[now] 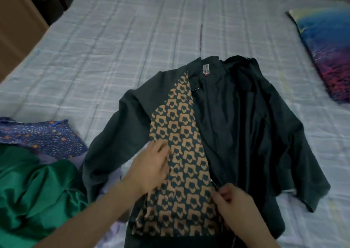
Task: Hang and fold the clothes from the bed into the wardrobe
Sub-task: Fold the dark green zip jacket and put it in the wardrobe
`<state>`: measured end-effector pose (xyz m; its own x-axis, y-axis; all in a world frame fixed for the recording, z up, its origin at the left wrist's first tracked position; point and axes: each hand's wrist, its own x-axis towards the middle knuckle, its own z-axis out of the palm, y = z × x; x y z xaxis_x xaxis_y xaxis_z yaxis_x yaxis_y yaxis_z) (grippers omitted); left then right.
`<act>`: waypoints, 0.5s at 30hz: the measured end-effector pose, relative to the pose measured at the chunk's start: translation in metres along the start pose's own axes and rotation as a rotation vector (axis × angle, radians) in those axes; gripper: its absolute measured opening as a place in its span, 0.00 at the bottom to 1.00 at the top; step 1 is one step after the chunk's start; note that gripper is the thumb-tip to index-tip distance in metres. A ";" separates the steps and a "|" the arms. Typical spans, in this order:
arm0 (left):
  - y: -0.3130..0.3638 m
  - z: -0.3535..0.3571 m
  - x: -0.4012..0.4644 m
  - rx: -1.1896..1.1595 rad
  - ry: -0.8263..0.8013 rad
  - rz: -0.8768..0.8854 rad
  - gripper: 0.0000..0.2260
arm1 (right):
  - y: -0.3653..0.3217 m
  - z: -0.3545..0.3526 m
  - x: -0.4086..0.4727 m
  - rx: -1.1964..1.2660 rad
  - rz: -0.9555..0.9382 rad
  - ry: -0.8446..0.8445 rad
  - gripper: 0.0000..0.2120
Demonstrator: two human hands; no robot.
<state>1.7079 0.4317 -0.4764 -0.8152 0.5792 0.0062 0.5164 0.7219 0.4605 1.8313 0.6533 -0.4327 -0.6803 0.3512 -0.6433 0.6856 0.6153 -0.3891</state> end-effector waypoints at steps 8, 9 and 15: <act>-0.049 0.008 0.119 0.055 0.084 -0.089 0.23 | -0.059 -0.003 0.085 0.256 -0.199 0.072 0.10; -0.055 0.010 0.131 0.047 0.062 -0.150 0.24 | -0.068 -0.002 0.095 0.316 -0.209 0.120 0.11; -0.098 0.028 0.157 0.072 -0.085 -0.505 0.32 | -0.126 -0.002 0.155 0.482 -0.196 -0.102 0.13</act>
<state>1.5370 0.4626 -0.5452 -0.9451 0.1777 -0.2744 0.0828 0.9421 0.3249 1.6390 0.6317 -0.4817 -0.7954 0.1766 -0.5797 0.6058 0.2594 -0.7522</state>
